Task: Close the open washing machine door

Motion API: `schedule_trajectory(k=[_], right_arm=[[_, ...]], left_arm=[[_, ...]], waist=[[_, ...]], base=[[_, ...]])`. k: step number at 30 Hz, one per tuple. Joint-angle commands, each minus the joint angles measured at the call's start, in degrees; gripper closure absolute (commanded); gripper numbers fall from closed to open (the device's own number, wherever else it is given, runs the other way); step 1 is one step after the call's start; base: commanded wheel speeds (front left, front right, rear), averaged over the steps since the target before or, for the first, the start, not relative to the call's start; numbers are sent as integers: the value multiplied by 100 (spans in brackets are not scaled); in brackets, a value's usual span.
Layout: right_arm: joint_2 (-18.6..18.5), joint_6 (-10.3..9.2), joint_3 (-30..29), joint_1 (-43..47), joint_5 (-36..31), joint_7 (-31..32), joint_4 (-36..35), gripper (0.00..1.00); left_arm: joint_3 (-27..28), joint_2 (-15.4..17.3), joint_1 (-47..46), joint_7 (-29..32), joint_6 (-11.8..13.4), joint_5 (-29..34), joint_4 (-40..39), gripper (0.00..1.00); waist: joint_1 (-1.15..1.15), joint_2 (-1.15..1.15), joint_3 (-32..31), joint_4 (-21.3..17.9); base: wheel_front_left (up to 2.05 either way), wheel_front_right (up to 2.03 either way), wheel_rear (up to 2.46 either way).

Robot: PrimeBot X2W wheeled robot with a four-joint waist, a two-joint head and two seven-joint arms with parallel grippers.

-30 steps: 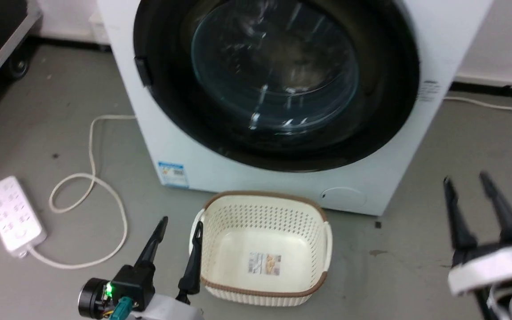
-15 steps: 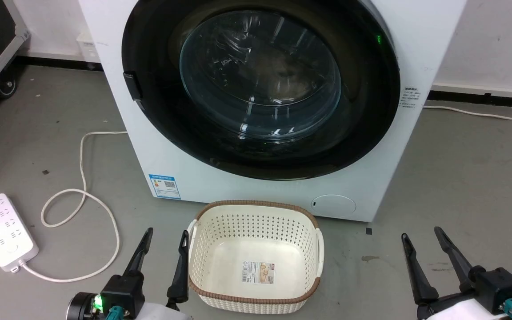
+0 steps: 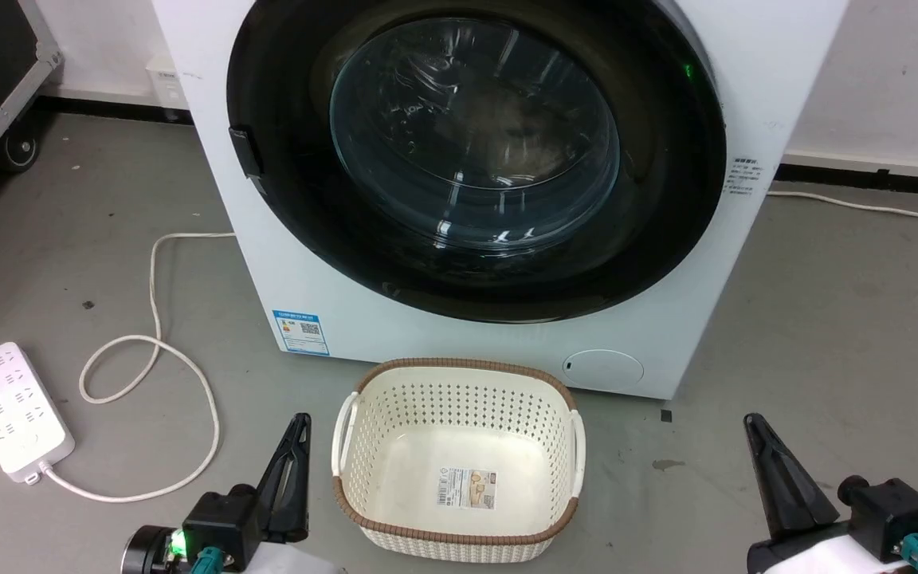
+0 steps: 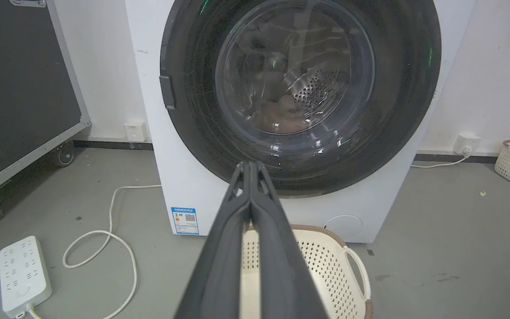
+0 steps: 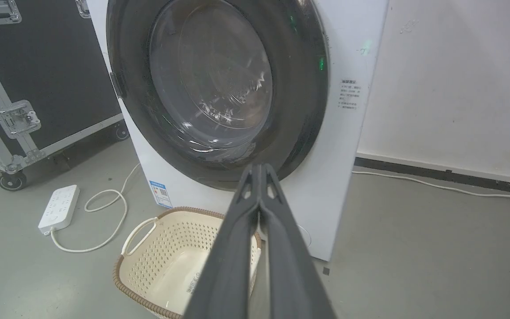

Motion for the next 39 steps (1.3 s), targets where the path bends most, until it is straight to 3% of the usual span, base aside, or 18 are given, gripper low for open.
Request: schedule_trajectory(k=[1,39], right_arm=[[16,0,-2,-11,-39,26,-32,100],[108,-2,-20,-75,-263,473,-235,100]], left_arm=[[16,1,-8,31,14,26,-22,100],[192,-5,-54,500,101,177,-208,100]], waist=[[0,0,0,-5],[0,0,3,-126]], base=[[0,0,0],[0,0,0]])
